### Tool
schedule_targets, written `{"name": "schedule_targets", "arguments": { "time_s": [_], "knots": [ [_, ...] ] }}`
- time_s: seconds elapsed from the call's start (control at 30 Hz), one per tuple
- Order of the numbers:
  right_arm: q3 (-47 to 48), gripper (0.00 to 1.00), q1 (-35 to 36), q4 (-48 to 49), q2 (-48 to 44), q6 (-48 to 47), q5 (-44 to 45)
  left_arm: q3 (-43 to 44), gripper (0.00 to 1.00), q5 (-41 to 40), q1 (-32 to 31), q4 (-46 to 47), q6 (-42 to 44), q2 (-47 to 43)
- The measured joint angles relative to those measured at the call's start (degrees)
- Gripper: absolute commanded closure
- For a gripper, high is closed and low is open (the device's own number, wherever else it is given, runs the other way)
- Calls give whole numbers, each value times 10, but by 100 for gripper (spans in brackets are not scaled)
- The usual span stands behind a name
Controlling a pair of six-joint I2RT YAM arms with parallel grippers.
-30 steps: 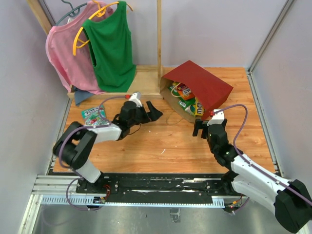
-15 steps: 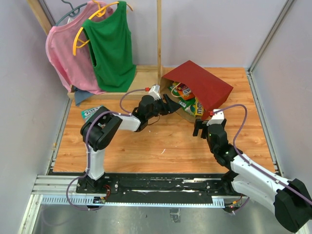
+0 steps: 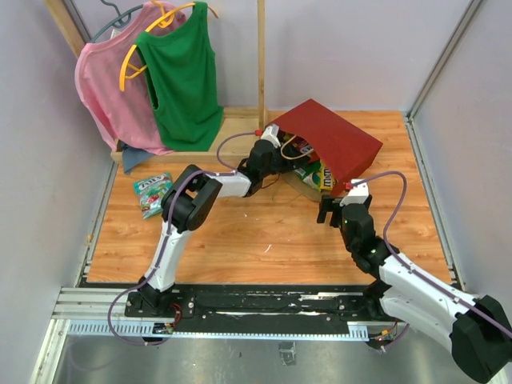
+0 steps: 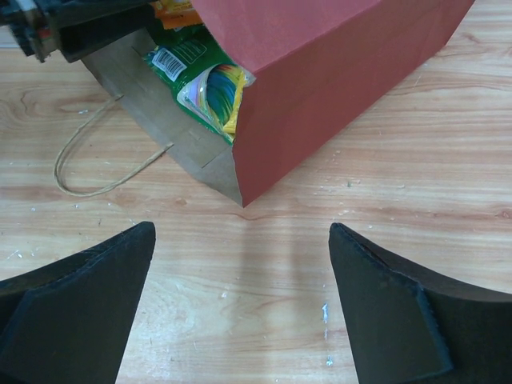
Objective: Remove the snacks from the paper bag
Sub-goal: Take out the snack from the paper bag.
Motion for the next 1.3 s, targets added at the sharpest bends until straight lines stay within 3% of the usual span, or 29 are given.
{"name": "schedule_targets", "arguments": {
  "time_s": [0.27, 0.53, 1.03, 1.2, 1.3],
  "knots": [
    [0, 9, 0, -1, -14, 0, 0, 105, 41, -38, 0, -117, 29, 41],
    [0, 8, 0, -4, -22, 0, 0, 143, 36, -59, 0, -179, 46, 58],
    [0, 8, 0, -5, -25, 0, 0, 119, 36, -51, 0, -142, 32, 65],
    [0, 8, 0, -5, -26, 0, 0, 134, 45, -46, 0, -127, 12, 80],
    [0, 8, 0, -5, -25, 0, 0, 148, 71, -46, 0, -122, 1, 90]
  ]
}}
